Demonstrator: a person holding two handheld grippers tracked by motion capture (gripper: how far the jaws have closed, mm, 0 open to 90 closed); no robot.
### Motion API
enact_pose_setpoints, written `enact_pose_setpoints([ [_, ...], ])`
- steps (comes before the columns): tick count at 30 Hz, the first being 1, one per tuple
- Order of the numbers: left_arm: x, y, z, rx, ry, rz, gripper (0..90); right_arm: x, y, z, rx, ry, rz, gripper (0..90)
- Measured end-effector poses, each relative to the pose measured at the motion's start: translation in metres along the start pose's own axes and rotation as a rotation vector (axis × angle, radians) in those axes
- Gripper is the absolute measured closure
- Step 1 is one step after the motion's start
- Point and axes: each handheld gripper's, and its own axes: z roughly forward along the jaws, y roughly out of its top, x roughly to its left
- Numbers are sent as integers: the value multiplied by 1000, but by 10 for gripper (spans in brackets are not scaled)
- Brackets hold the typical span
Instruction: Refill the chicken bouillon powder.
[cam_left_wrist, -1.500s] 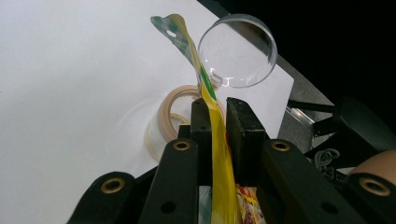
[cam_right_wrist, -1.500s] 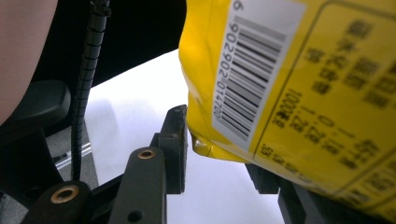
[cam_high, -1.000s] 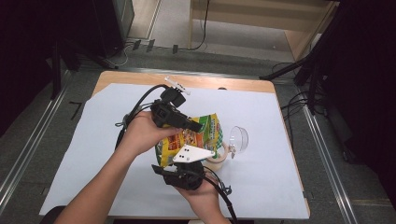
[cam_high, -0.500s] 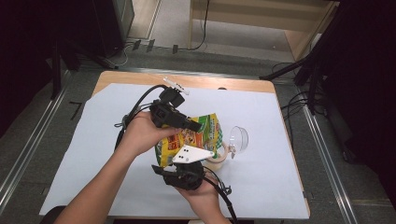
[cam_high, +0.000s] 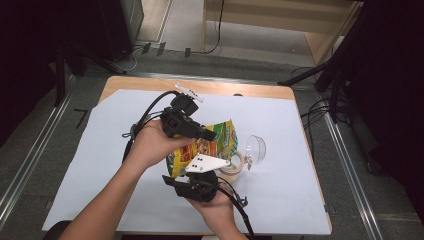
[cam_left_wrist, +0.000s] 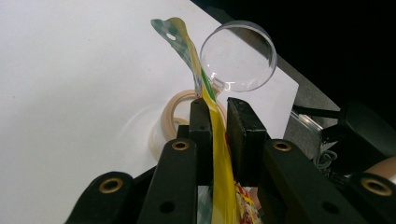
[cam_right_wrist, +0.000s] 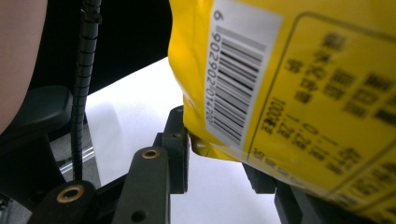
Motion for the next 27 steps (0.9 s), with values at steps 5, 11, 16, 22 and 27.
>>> enact_pose_setpoints([
  [5, -3, 0, 0, -2, 13, 9, 812, 0, 0, -1, -4, 2, -1, 671],
  [11, 1, 4, 1, 1, 7, -1, 810, 2, 3, -2, -14, 10, -4, 671],
  [16, 4, 8, 3, 14, 2, -13, 813, -1, 3, -1, -14, 9, 12, 669],
  [22, 3, 15, 5, 51, 12, -11, 822, -2, 5, -3, -21, 8, 15, 666],
  [27, 1, 16, 7, 45, 22, -6, 822, -5, 5, -4, -17, 9, 17, 676],
])
